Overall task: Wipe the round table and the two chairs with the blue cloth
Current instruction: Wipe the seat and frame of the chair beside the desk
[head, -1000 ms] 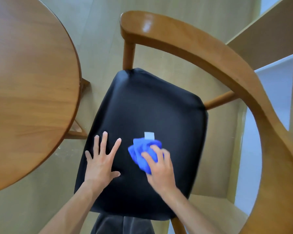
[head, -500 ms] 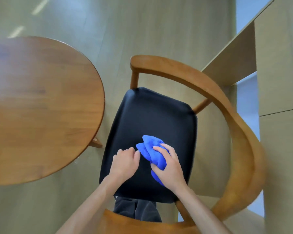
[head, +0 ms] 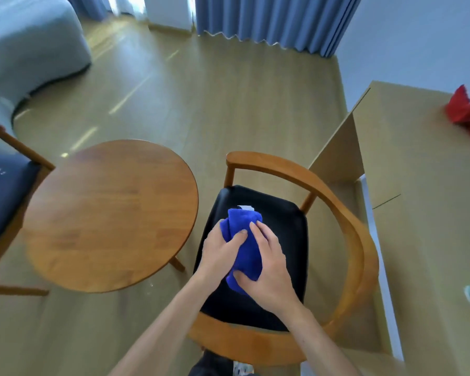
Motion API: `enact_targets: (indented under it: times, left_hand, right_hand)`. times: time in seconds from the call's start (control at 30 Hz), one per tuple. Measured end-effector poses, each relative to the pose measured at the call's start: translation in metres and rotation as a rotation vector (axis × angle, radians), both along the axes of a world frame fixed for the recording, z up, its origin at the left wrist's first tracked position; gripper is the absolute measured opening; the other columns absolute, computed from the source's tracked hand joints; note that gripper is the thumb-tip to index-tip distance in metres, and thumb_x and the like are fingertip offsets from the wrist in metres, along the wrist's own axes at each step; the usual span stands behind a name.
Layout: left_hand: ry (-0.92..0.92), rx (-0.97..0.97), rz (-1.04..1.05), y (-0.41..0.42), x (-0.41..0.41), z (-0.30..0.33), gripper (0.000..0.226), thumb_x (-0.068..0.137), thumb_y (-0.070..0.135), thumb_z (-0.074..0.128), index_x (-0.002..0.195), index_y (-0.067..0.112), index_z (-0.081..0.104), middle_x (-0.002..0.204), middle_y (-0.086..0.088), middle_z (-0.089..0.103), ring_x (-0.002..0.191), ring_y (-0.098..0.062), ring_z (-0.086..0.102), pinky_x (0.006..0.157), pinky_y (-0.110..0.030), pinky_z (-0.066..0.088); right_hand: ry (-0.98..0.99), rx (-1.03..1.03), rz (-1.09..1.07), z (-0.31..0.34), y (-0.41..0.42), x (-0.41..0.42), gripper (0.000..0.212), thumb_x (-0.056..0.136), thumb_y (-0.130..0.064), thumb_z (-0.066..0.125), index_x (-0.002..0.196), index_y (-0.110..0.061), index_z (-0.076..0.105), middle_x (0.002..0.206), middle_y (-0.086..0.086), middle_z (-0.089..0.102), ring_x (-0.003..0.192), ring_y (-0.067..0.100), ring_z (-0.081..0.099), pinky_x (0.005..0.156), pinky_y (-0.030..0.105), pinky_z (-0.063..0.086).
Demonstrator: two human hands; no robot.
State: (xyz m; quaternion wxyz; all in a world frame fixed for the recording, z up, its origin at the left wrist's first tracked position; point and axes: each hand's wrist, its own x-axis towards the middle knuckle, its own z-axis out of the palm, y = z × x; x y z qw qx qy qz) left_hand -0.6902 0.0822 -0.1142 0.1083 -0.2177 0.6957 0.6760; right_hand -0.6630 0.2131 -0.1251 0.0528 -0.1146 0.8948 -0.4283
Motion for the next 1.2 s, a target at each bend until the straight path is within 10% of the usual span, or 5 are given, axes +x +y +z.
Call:
enact_targets:
  times: [0.37, 0.6, 0.77, 1.2]
  left_hand:
    - [0.501, -0.509, -0.116, -0.001, 0.058, 0.103, 0.031, 0.076, 0.014, 0.079, 0.103, 0.020, 0.065, 0.094, 0.008, 0.060, 0.080, -0.008, 0.060, 0.073, -0.016, 0.052]
    - [0.503, -0.343, -0.169, 0.004, 0.106, 0.115, 0.026, 0.091, 0.004, 0.061, 0.113, 0.015, 0.068, 0.109, 0.017, 0.056, 0.099, -0.004, 0.061, 0.081, -0.016, 0.053]
    - [0.465, -0.370, -0.095, -0.003, 0.119, 0.129, 0.037, 0.096, 0.007, 0.052, 0.095, 0.042, 0.064, 0.086, 0.013, 0.069, 0.079, -0.007, 0.063, 0.068, -0.020, 0.050]
    - [0.454, -0.704, -0.158, -0.103, 0.116, 0.160, 0.043, 0.097, 0.008, 0.044, 0.078, 0.045, 0.054, 0.075, 0.015, 0.061, 0.073, -0.005, 0.054, 0.064, -0.021, 0.040]
  right_hand:
    - [-0.107, -0.343, -0.010, 0.122, 0.008, 0.017, 0.059, 0.076, -0.047, 0.072, 0.127, -0.038, 0.044, 0.111, -0.024, 0.061, 0.103, -0.004, 0.059, 0.081, 0.016, 0.053]
    - [-0.052, -0.325, -0.016, 0.152, 0.021, 0.037, 0.019, 0.088, -0.032, 0.067, 0.104, -0.032, 0.057, 0.098, -0.015, 0.066, 0.089, 0.003, 0.065, 0.077, 0.020, 0.055]
    - [-0.109, -0.378, -0.023, 0.161, 0.033, 0.041, 0.019, 0.094, -0.011, 0.058, 0.090, -0.029, 0.061, 0.091, -0.003, 0.070, 0.086, 0.016, 0.068, 0.066, 0.032, 0.060]
    - [0.094, 0.109, 0.284, 0.173, 0.027, 0.027, 0.021, 0.099, -0.018, 0.050, 0.111, -0.030, 0.062, 0.090, -0.016, 0.065, 0.078, 0.004, 0.061, 0.070, 0.020, 0.051]
